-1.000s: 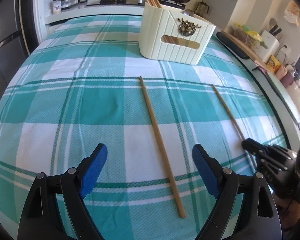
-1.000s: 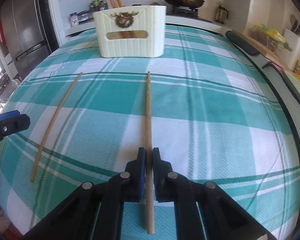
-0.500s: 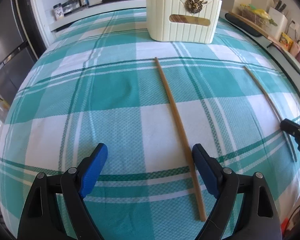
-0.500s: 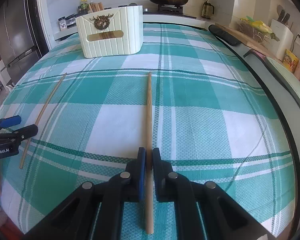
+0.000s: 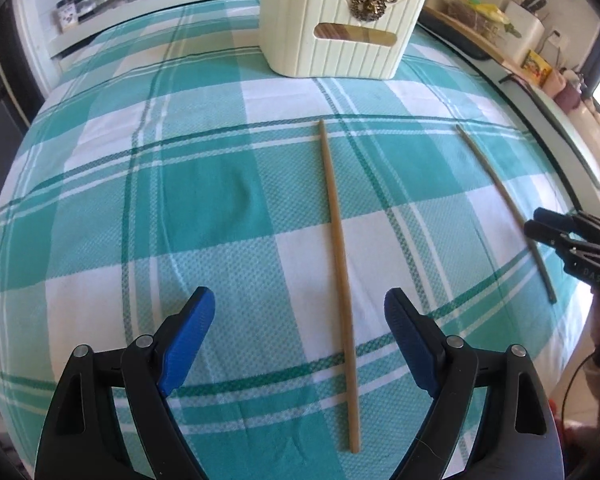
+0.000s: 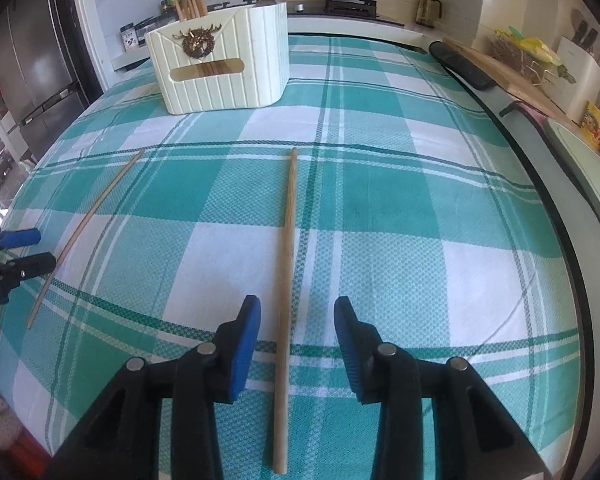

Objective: Organize utensils
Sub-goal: 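Close the right tool on one wooden chopstick while the left tool lines up on the other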

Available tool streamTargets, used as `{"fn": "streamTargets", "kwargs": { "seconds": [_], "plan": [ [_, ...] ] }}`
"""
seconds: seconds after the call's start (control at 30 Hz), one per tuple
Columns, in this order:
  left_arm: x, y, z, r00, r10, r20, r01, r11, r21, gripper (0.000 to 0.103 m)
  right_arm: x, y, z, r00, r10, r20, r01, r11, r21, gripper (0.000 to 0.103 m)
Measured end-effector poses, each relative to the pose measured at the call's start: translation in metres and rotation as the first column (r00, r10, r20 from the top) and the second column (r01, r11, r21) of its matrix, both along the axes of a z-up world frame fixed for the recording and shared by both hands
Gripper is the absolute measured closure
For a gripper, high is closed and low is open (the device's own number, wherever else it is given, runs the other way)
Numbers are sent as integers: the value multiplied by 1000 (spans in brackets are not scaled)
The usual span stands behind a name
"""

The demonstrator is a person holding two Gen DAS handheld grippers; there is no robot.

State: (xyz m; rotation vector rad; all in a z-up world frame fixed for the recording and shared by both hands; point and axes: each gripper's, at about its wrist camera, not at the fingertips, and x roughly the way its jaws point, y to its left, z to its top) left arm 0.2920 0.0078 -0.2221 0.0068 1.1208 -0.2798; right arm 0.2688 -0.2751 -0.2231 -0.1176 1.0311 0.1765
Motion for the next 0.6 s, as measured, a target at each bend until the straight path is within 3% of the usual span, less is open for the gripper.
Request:
{"fn": "streamTargets", "kwargs": {
  "seconds": [0.27, 0.5, 0.6],
  "plan": [
    [51, -17, -5, 997, -69, -38, 71, 995, 75, 20, 40, 9, -4, 985, 100, -140, -107, 993, -43, 64],
    [78, -32, -12, 996, -72, -49, 78, 988, 135, 24, 73, 19, -8, 979, 119, -166, -129, 990, -54, 64],
    [80, -38, -12, 995, -91, -41, 95, 986, 134, 34, 91, 25, -8, 982, 113, -151, -121, 992, -45, 64]
  ]
}}
